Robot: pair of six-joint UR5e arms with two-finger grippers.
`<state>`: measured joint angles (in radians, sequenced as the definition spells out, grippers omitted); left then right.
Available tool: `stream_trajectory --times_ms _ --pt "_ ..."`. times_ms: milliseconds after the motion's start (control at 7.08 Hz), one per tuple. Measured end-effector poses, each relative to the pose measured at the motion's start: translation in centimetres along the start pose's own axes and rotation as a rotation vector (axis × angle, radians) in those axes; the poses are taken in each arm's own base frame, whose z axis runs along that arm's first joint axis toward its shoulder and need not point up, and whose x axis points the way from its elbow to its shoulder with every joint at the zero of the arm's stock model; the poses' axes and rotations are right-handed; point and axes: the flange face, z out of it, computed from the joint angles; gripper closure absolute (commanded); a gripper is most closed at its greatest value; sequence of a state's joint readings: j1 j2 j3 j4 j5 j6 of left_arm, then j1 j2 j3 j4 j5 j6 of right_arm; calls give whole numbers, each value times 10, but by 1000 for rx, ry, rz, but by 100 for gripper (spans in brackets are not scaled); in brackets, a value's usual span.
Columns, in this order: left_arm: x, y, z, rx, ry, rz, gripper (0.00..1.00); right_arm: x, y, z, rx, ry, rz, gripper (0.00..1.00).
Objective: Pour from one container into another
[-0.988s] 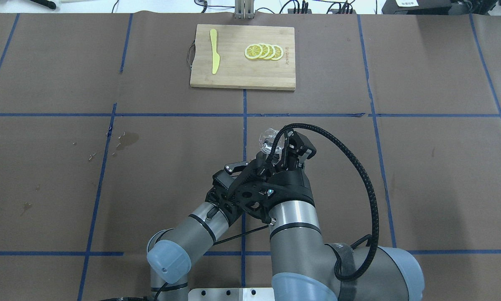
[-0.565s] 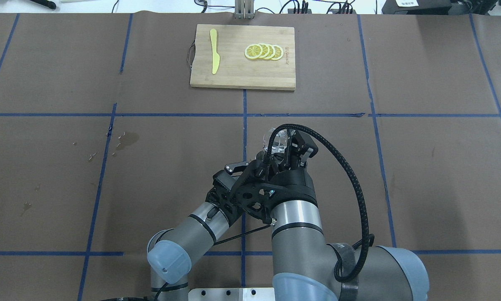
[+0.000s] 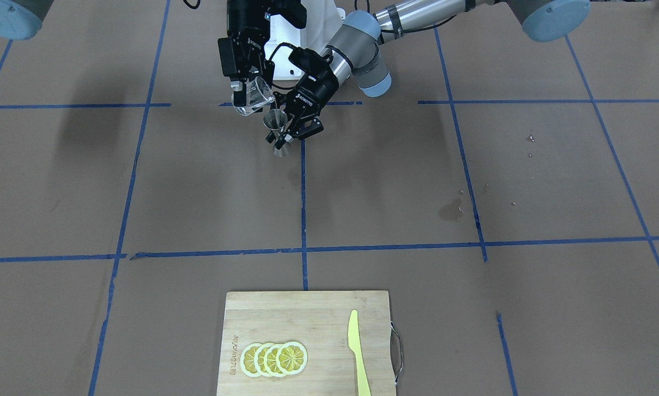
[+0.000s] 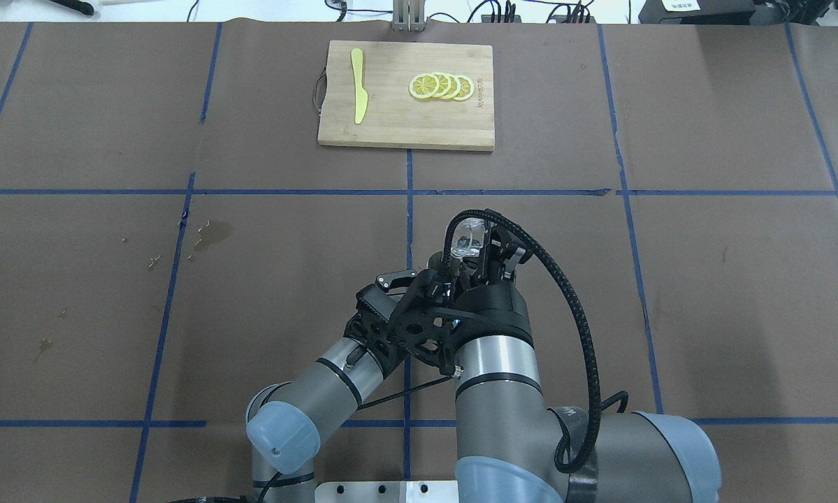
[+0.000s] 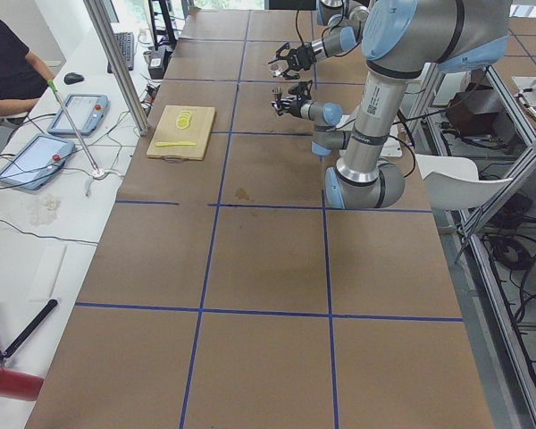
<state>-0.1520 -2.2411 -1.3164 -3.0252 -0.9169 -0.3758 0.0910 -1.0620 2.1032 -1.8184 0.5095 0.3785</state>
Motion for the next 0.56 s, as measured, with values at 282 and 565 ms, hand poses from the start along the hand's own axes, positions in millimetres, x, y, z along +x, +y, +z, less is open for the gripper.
stream_trajectory --times_ms 282,565 --pt "0 -1 0 1 -1 0 100 2 1 -1 -6 6 -24 100" --pt "0 -1 0 1 -1 1 100 3 1 -1 -5 13 -35 100"
